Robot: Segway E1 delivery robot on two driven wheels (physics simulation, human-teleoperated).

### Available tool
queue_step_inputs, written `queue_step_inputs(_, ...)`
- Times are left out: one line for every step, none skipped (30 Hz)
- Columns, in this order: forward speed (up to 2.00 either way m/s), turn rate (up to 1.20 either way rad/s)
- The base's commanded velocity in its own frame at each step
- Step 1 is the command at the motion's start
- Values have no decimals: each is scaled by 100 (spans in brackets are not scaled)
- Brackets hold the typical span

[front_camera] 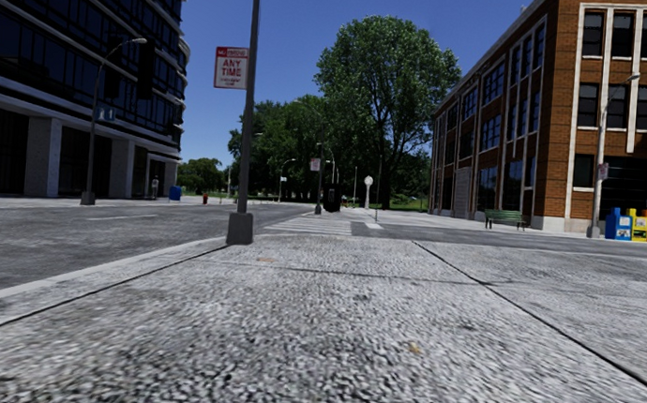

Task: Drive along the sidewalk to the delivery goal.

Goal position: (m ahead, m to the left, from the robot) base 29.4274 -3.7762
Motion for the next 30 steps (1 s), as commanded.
queue_step_inputs(200, 70)
queue_step_inputs(200, 30)
queue_step_inputs(200, 9)
queue_step_inputs(200, 1)
queue_step_inputs(200, 0)
queue_step_inputs(200, 0)
queue_step_inputs(200, 0)
queue_step_inputs(200, 0)
queue_step_inputs(200, 0)
queue_step_inputs(200, 0)
queue_step_inputs(200, 0)
queue_step_inputs(200, 0)
queue_step_inputs(200, 0)
queue_step_inputs(200, 0)
queue_step_inputs(200, 0)
queue_step_inputs(200, 0)
queue_step_inputs(200, 0)
queue_step_inputs(200, 0)
queue_step_inputs(200, 0)
queue_step_inputs(200, 0)
queue_step_inputs(200, 0)
queue_step_inputs(200, 0)
queue_step_inputs(200, 0)
queue_step_inputs(200, 0)
queue_step_inputs(200, 0)
queue_step_inputs(200, 0)
queue_step_inputs(200, 0)
queue_step_inputs(200, 0)
queue_step_inputs(200, 0)
queue_step_inputs(200, 0)
